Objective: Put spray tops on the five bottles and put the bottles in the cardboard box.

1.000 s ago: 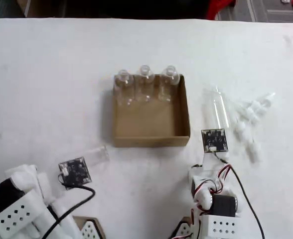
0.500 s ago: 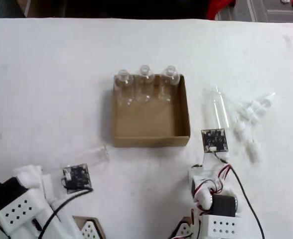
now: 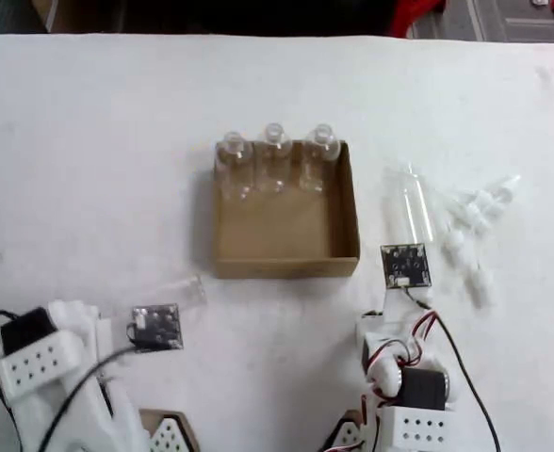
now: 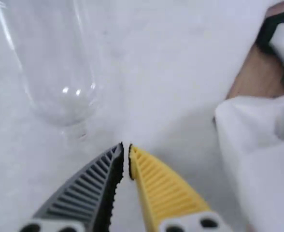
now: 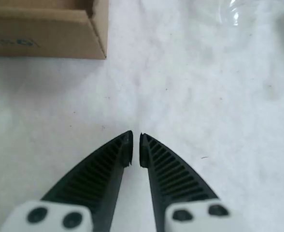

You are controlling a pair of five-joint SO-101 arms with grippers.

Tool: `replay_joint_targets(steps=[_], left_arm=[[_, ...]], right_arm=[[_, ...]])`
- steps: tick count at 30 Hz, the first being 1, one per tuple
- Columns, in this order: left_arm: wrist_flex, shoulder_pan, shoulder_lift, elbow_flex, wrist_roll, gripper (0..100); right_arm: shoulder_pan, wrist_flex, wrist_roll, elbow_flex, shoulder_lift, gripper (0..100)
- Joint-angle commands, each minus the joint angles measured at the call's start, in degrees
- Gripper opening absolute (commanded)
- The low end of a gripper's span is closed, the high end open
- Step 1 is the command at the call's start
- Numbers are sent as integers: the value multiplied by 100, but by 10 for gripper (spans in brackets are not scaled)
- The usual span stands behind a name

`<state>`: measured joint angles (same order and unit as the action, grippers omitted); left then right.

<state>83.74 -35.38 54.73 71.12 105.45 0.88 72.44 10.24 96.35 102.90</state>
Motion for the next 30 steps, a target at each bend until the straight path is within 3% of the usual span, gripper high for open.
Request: replay_joint_targets(steps=[1,11,17,25,30], left_arm=[[-88,84,-954,-360,-114,21],[-1002,84,-1701,-475,-396,21],[-2136,470,-2246,-554,-2136,24],[-2224,1077,-3029,-1960,-4484,24],[-2207,1147,-3679,-2901,-5495,24]], right_arm=[[48,31,-26,53,31,16],[48,31,-26,53,31,16],[48,31,-26,53,31,16],[48,31,-26,53,31,16],[48,31,-26,53,31,16]])
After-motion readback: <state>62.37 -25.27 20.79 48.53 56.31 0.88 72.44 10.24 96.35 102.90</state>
